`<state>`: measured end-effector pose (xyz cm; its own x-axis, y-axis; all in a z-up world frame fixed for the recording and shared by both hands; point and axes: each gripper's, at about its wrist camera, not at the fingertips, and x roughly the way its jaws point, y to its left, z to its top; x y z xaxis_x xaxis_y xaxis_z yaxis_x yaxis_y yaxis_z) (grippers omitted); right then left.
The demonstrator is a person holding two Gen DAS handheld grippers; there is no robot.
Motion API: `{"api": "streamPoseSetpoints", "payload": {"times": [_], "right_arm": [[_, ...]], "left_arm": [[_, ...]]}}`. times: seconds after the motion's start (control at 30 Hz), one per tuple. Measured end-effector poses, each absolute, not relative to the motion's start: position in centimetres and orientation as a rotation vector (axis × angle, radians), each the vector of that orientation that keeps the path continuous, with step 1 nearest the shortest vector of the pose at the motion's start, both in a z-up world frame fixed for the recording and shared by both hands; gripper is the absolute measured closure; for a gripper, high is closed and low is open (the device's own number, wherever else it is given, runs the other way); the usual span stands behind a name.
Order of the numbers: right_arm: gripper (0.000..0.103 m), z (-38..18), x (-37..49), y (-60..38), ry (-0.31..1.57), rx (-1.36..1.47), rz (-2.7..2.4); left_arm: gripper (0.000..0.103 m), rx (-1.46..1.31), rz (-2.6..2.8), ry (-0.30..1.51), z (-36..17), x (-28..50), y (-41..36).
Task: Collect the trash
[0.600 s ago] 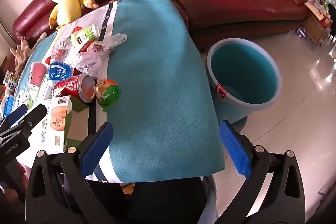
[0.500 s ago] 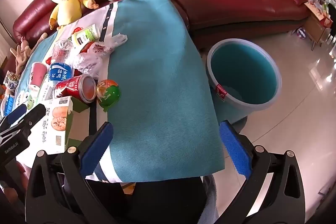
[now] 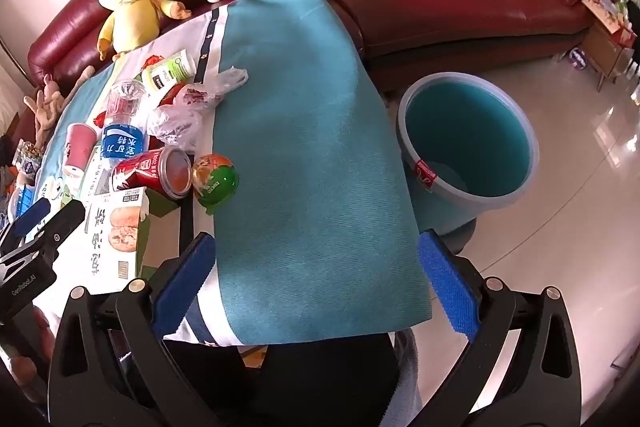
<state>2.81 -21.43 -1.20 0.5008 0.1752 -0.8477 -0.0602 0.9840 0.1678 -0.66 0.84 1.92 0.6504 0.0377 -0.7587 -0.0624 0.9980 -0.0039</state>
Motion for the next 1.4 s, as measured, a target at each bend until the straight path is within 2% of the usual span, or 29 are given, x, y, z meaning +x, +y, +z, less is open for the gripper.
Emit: {"api": "streamPoseSetpoints", "payload": {"times": [1.4], "right_arm": [[0.006, 0.3, 3.2, -20.4, 1.026, 0.119, 0.210]], "left_arm": [[0.004, -0.011, 0.045, 0.854, 2.1, -1.0, 0.9]]}}
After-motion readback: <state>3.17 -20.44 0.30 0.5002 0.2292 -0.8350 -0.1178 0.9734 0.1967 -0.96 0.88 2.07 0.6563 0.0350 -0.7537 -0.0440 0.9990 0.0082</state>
